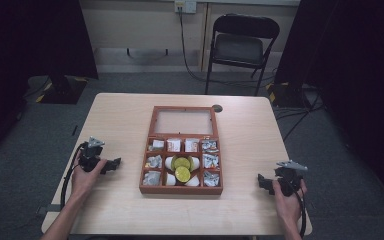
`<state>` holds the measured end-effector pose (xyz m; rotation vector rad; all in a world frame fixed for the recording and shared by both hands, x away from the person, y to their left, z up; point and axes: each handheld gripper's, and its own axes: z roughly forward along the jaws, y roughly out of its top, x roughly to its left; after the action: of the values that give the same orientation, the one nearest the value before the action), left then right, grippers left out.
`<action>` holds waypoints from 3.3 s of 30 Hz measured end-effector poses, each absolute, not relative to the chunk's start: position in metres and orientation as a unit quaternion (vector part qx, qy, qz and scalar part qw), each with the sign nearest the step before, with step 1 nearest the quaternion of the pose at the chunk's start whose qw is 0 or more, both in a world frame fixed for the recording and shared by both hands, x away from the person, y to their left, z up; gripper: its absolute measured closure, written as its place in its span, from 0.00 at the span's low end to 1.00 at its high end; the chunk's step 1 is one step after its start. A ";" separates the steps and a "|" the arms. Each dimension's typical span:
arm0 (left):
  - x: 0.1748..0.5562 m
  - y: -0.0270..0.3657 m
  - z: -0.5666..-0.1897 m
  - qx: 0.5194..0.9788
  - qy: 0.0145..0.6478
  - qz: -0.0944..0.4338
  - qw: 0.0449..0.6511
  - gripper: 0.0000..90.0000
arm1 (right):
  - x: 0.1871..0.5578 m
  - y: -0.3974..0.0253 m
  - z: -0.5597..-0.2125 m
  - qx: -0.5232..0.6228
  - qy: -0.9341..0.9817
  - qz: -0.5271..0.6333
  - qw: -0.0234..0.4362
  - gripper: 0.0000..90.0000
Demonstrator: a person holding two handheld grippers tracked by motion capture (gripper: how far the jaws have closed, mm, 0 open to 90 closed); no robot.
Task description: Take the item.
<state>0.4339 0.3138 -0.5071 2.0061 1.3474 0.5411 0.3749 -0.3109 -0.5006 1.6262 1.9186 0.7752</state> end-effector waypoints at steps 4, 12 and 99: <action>0.434 0.314 -0.507 0.765 0.515 0.207 0.326 0.00 | 0.375 -0.311 -0.501 0.598 0.705 0.285 0.252 0.00; 0.429 0.313 -0.506 0.761 0.517 0.209 0.331 0.05 | 0.375 -0.311 -0.500 0.598 0.706 0.285 0.252 0.00; 0.404 0.162 -0.421 0.820 0.337 0.125 0.446 0.27 | 0.375 -0.310 -0.500 0.590 0.713 0.288 0.248 0.00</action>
<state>0.4039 0.1622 -0.4214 2.0306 0.8359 0.3086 0.3753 -0.3105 -0.5004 1.6080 1.9432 0.7843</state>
